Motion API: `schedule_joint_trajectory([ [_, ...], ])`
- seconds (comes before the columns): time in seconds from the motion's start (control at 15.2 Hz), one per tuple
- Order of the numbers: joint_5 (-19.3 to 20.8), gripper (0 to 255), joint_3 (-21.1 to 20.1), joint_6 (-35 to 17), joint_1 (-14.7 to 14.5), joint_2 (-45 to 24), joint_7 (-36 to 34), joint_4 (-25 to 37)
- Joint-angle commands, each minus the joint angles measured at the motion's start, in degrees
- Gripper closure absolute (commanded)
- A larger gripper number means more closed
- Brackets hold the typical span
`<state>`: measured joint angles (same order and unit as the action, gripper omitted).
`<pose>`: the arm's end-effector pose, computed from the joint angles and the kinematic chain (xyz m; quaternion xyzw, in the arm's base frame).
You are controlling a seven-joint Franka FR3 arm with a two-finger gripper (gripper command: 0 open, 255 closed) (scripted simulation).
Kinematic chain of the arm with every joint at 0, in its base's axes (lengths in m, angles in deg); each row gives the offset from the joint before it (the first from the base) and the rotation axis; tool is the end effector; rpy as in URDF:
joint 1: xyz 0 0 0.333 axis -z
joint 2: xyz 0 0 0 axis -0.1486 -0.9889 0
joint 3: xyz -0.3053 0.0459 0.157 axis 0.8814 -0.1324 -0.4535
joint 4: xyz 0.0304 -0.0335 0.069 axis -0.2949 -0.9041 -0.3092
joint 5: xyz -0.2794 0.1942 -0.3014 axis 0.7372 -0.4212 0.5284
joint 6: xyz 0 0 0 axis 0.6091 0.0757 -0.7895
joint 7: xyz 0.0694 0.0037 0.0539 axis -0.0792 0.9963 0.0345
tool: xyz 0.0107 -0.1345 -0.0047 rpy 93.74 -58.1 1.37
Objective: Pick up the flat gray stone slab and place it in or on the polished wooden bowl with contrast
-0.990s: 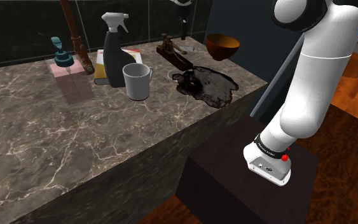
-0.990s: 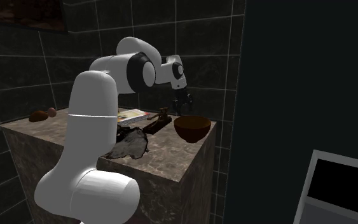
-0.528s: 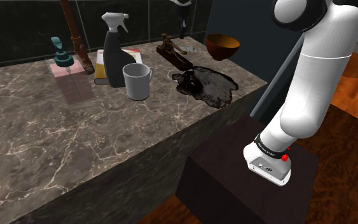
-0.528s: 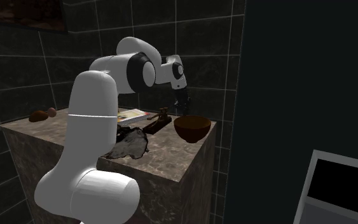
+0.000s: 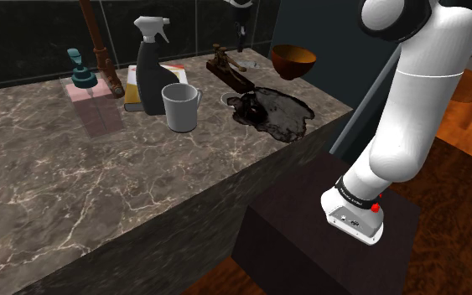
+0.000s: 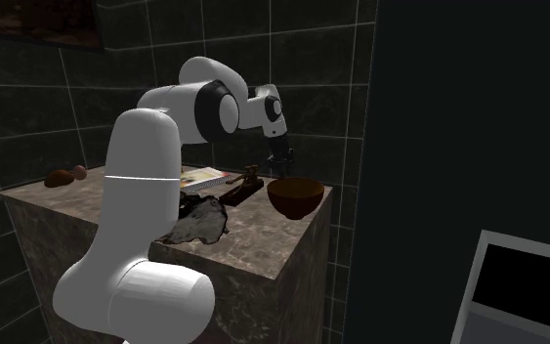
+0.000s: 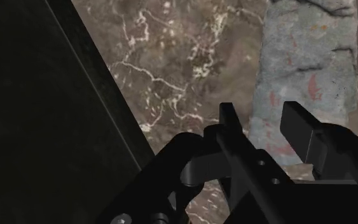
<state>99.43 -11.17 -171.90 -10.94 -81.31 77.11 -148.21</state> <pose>0.7342 -0.0899 0.4840 0.8875 0.4464 -0.0168 0.1132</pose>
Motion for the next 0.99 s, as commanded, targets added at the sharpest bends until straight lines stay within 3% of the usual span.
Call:
schedule_joint_trajectory([
  [0.0,-3.3,0,-0.1,1.0,1.6,0.8,1.8,-1.1],
  [0.26,-15.3,0,0.1,5.9,7.7,3.2,8.5,-4.9],
  [0.92,-15.5,0,0.0,0.3,7.5,2.7,8.7,-10.0],
])
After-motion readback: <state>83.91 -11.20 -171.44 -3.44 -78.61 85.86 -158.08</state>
